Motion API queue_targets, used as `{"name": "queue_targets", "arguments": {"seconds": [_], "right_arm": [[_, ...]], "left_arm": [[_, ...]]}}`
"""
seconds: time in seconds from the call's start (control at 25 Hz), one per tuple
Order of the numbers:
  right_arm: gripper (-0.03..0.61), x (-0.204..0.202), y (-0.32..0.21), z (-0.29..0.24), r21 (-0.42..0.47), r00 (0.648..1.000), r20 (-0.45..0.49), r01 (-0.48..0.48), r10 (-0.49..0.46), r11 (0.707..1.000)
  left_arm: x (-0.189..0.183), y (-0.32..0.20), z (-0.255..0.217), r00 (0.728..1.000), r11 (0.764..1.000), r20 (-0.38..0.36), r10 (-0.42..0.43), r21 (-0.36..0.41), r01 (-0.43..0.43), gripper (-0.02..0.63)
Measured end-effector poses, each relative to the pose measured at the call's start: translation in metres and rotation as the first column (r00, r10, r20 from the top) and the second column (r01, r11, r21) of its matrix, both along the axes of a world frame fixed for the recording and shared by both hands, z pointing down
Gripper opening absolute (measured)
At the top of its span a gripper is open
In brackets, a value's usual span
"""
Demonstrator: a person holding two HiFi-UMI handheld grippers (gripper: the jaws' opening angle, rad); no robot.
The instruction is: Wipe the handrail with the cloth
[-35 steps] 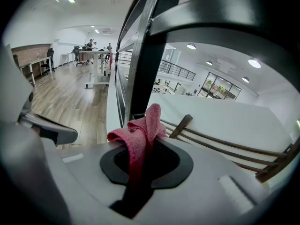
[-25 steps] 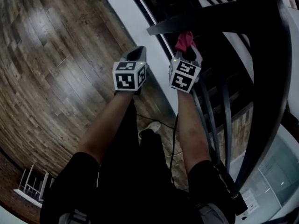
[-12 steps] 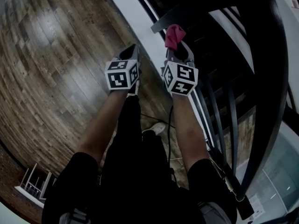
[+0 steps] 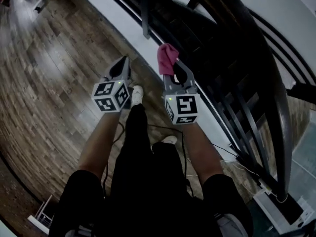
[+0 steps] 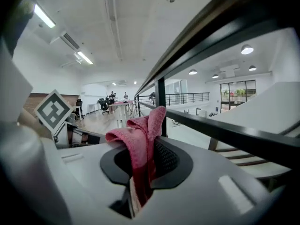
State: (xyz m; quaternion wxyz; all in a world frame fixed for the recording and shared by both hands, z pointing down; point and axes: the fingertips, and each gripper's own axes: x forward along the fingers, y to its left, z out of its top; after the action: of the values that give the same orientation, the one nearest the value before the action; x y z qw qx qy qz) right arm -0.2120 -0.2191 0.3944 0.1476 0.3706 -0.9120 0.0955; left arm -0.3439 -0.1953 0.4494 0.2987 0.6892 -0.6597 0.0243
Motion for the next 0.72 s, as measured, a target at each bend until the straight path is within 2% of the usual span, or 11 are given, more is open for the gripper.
{"name": "queue_targets", "arguments": {"seconds": [0.08,0.16,0.28,0.44,0.56,0.64,0.72], "right_arm": [[0.051,0.040,0.028,-0.015,0.008,1.000,0.004,-0.023,0.023,1.000],[0.051,0.085,0.051,-0.031,0.027,0.996,0.006,-0.084,0.084,0.996],[0.051,0.150,0.076,-0.057,0.083,0.974,0.009,-0.225,0.225,0.971],[0.051,0.202,0.107,-0.082,0.123,0.935,0.020,-0.354,0.354,0.927],[0.051,0.227,0.120,-0.083,0.116,0.893,0.015,-0.449,0.451,0.886],[0.051,0.245,0.134,-0.065,0.064,0.840,0.017,-0.543,0.543,0.837],[0.051,0.259,0.146,-0.050,0.040,0.778,0.023,-0.629,0.628,0.777]], "left_arm": [[0.036,0.015,-0.019,0.999,0.999,-0.018,0.033,0.039,-0.033,0.000],[0.081,0.022,-0.036,0.992,0.990,-0.021,0.123,0.077,-0.121,0.000],[0.154,0.021,-0.058,0.948,0.941,-0.019,0.318,0.125,-0.313,0.000],[0.225,0.030,-0.081,0.849,0.840,-0.014,0.528,0.160,-0.519,0.000],[0.256,0.029,-0.092,0.749,0.736,0.011,0.662,0.180,-0.653,0.000],[0.267,0.027,-0.092,0.677,0.660,0.043,0.735,0.182,-0.729,0.000],[0.276,0.024,-0.085,0.619,0.604,0.059,0.783,0.170,-0.779,0.000]]}}
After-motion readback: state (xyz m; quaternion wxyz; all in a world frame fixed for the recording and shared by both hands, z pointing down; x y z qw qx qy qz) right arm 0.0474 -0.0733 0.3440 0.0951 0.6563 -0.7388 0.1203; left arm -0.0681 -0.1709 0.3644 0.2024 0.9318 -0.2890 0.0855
